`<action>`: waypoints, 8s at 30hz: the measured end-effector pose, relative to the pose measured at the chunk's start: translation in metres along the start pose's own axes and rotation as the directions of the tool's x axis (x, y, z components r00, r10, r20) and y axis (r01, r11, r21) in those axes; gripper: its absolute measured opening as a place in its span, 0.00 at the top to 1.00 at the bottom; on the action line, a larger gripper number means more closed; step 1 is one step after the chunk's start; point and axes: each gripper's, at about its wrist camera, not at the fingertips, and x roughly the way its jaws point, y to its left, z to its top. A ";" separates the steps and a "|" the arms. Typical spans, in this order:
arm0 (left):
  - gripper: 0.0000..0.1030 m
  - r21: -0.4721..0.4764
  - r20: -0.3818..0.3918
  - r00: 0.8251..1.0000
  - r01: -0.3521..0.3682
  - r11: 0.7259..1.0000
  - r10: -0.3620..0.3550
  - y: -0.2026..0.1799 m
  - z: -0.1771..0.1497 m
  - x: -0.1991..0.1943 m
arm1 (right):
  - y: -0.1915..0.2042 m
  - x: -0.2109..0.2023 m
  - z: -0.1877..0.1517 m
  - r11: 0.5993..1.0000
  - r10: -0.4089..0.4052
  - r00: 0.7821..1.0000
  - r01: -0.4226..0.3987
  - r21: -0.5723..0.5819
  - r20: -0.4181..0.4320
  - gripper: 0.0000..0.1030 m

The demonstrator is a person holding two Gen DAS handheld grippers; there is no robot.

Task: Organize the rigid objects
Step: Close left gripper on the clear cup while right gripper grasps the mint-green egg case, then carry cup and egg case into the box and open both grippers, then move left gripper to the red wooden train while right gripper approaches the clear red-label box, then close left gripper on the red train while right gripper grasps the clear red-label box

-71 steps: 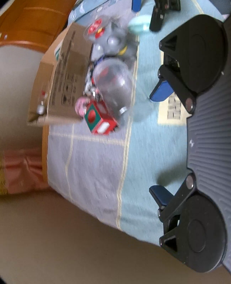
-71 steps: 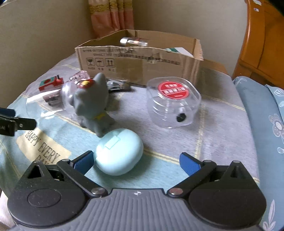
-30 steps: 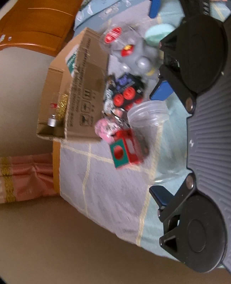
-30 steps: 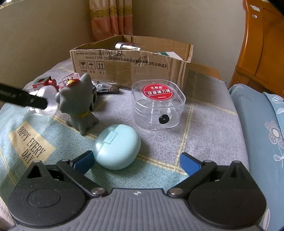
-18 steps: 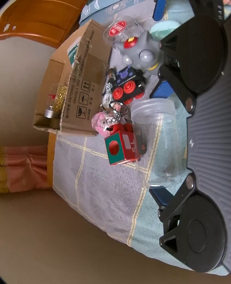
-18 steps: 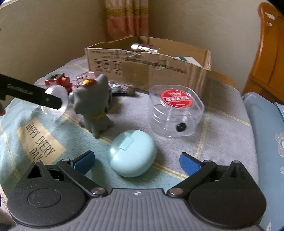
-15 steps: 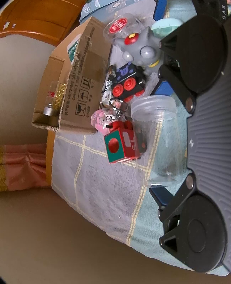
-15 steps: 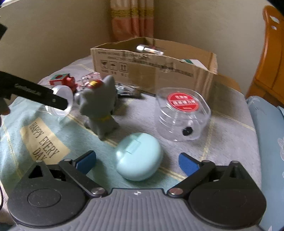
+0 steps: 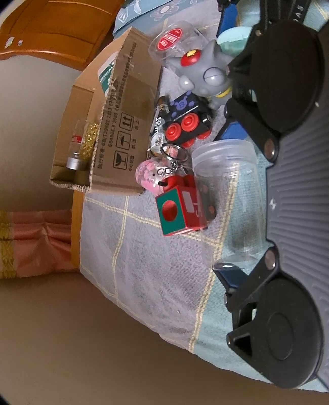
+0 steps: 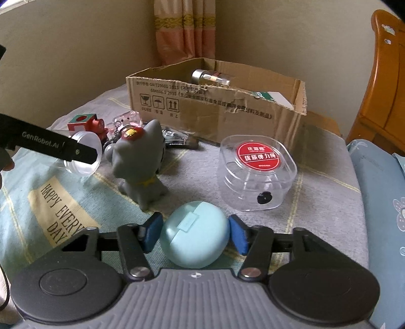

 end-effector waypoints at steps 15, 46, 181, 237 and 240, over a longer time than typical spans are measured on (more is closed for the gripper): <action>0.13 0.194 -0.032 0.999 0.019 0.981 -0.013 0.001 0.002 -0.020 | 0.002 -0.010 0.000 0.989 0.003 0.999 -0.010 -0.146 -0.052 0.40; 0.13 0.342 0.050 0.983 0.149 0.928 -0.176 -0.049 0.135 -0.026 | -0.038 -0.038 0.080 0.977 0.039 0.999 -0.037 -0.211 0.007 0.41; 0.01 0.163 0.023 0.995 0.088 0.983 -0.093 0.042 0.008 0.031 | -0.049 0.012 -0.002 0.988 -0.107 0.993 0.101 0.116 0.052 0.00; 0.47 0.194 0.012 0.993 0.110 0.975 -0.115 0.044 0.031 0.023 | -0.077 0.034 0.058 1.000 0.001 0.993 -0.004 -0.031 -0.120 0.24; 0.48 0.213 -0.004 0.993 0.113 0.970 -0.115 0.044 0.033 0.023 | -0.075 0.036 0.059 0.999 -0.002 0.991 -0.003 -0.033 -0.134 0.24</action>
